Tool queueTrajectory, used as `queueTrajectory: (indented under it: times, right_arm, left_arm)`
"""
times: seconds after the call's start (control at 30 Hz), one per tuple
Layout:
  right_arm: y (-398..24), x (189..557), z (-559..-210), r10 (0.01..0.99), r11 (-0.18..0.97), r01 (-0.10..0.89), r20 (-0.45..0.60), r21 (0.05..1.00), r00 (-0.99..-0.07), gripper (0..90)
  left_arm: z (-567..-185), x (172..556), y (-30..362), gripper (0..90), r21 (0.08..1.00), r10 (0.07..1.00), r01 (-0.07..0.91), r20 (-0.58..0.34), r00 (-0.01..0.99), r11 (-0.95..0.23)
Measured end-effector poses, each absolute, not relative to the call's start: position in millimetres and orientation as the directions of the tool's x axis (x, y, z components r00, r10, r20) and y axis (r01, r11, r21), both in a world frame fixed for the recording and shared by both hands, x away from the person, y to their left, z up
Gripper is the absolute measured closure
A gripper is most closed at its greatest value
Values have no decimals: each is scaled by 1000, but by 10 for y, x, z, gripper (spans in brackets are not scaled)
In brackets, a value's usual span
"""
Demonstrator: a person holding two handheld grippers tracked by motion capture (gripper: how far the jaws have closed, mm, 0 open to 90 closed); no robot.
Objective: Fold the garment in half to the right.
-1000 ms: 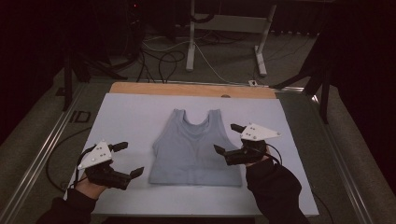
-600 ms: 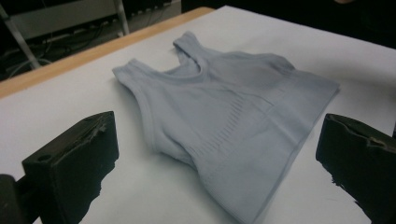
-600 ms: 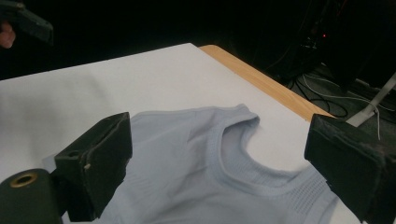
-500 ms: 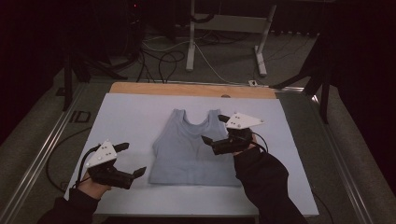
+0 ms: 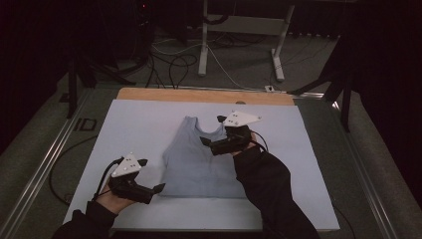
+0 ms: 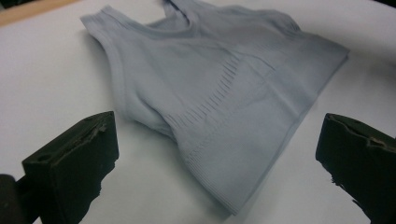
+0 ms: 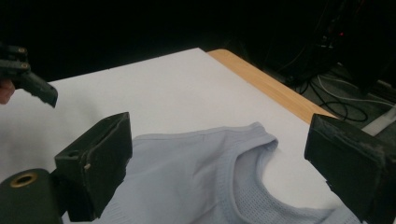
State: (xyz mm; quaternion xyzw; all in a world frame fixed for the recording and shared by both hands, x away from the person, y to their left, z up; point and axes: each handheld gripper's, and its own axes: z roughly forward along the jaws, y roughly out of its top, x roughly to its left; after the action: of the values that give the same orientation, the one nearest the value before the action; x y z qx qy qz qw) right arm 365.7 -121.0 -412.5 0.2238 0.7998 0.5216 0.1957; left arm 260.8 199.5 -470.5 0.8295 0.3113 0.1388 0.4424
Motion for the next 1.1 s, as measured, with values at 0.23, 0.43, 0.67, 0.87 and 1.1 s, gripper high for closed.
queueTrajectory:
  times: [0.23, 0.43, 0.67, 0.87, 1.1]
  right_arm:
    - [-1086, 3793, -4231, 562, 370, 174, -71, 913, -824, 79]
    - [-976, 3880, -4308, 560, 393, 177, -82, 902, -824, 79]
    - [-861, 3958, -4388, 551, 405, 184, -78, 895, -831, 79]
    - [-809, 4011, -4479, 544, 415, 192, -73, 889, -836, 80]
    - [-721, 4092, -4547, 531, 432, 201, -68, 879, -845, 80]
  left_arm:
    - [-4808, 2642, 1939, 0, 803, 633, 420, -70, 771, -423]
    - [-4936, 2684, 1901, 1, 783, 632, 456, -105, 768, -424]
    - [-5080, 2762, 1862, 3, 731, 644, 523, -150, 750, -439]
    - [-5207, 2764, 1816, 95, 694, 639, 546, -159, 752, -470]
    - [-5289, 2781, 1776, 181, 668, 637, 570, -183, 749, -479]
